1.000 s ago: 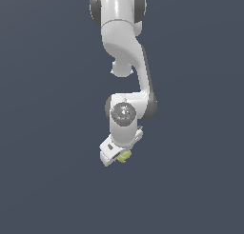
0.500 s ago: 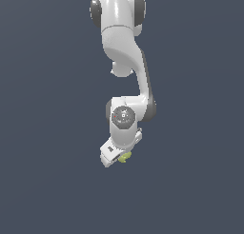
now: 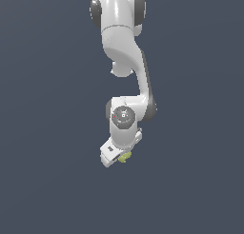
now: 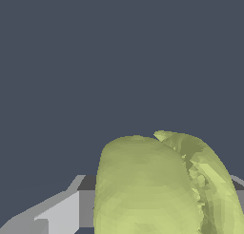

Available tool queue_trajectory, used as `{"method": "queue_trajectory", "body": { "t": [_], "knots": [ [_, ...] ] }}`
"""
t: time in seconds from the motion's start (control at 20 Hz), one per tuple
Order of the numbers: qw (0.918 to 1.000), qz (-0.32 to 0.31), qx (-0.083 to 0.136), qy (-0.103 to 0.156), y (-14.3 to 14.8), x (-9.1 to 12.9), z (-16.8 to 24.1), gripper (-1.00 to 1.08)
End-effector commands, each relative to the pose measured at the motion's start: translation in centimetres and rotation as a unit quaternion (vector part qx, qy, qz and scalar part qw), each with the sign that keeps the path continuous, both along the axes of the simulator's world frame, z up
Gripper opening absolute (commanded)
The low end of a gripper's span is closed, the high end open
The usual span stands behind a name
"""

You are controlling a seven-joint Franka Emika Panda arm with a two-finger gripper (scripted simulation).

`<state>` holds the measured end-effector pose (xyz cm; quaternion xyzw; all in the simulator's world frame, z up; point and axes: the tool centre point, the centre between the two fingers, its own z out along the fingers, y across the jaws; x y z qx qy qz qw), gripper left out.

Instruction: Pick up the object and move it to a goal position.

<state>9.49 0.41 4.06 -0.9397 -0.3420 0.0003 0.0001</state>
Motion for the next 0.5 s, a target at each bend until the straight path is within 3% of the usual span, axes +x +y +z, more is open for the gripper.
{"method": "queue_trajectory", "body": {
  "t": [0.0,0.45],
  "knots": [
    [1.0000,0.000,0.000,0.000,0.0,0.0,0.3,-1.00],
    [1.0000,0.000,0.000,0.000,-0.9,-0.3,4.5,-1.00]
  ]
}}
